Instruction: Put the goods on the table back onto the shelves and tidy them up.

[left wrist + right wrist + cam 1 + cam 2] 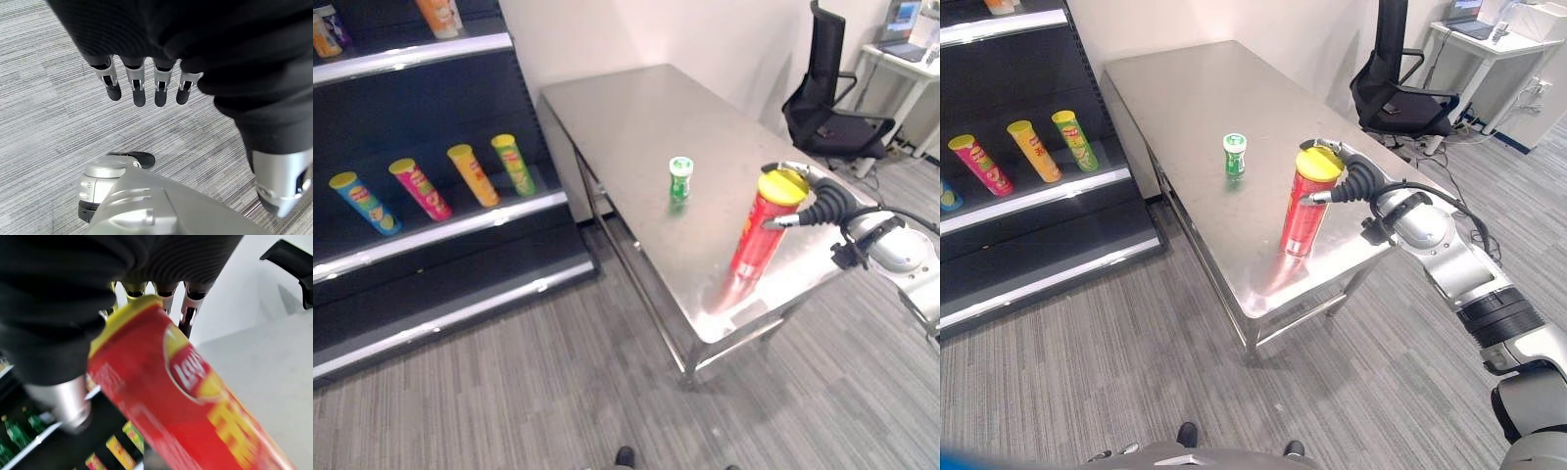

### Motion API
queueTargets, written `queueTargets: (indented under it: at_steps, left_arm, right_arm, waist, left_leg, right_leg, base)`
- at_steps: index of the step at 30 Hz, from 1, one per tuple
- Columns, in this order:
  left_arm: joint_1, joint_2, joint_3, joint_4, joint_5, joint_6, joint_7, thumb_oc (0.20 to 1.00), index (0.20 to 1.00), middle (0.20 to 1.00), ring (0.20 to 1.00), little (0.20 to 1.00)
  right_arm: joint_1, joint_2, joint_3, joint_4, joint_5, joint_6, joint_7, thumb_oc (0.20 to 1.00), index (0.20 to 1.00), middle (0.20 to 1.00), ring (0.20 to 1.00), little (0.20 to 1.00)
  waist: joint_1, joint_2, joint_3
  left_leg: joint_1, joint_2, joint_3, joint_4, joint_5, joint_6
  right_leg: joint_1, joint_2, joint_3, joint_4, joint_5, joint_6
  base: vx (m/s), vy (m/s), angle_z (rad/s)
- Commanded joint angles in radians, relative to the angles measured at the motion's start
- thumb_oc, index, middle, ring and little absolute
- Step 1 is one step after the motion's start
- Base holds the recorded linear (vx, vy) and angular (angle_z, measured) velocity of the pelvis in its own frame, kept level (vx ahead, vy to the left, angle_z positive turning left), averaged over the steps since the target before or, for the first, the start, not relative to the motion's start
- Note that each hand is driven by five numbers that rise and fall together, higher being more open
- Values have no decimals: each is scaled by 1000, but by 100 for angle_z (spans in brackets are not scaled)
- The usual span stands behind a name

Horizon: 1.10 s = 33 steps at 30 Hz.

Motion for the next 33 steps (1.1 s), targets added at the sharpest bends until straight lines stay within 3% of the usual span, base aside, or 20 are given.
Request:
queueTargets:
  at_steps: [1,23,24,25,33]
  left_arm:
    - [-46,33,-10,56,-40,-16,19,1000,1000,1000,1000,1000]
    - [-47,33,-10,51,-29,-17,20,1000,1000,1000,1000,1000]
    - [-48,31,-8,51,-28,-16,21,1000,1000,1000,1000,1000]
    - [-52,28,10,57,-12,-14,34,1000,1000,1000,1000,1000]
    - [-53,27,33,59,10,-11,52,1000,1000,1000,1000,1000]
  right_arm:
    - [-100,2,43,20,-3,-25,-16,200,200,200,200,200]
    - [-29,-14,-37,4,-26,-27,-38,200,200,200,200,200]
    - [-25,-12,-48,-5,-39,-29,-49,200,200,200,200,200]
    - [14,-42,-137,-113,-168,-44,-116,200,200,200,200,200]
    - [64,-82,-262,-286,-309,-57,-182,200,200,200,200,200]
  waist:
    - [28,-28,-1]
    - [14,-27,-2]
    - [12,-25,-2]
    - [7,-24,-4]
    - [-3,-23,-9]
  left_leg:
    - [15,23,30,8,-51,-41]
    - [30,27,38,8,-57,-42]
    - [32,28,39,8,-58,-41]
    - [36,28,40,8,-63,-39]
    - [38,28,41,8,-68,-38]
  right_leg:
    - [47,-5,33,29,-103,8]
    - [57,-2,36,25,-104,7]
    - [57,-2,37,25,-104,7]
    - [58,-2,40,28,-106,7]
    - [58,1,46,30,-110,8]
  base:
    - [0,0,0]
    - [0,0,0]
    - [10,0,-4]
    - [10,-2,-3]
    - [2,-2,2]
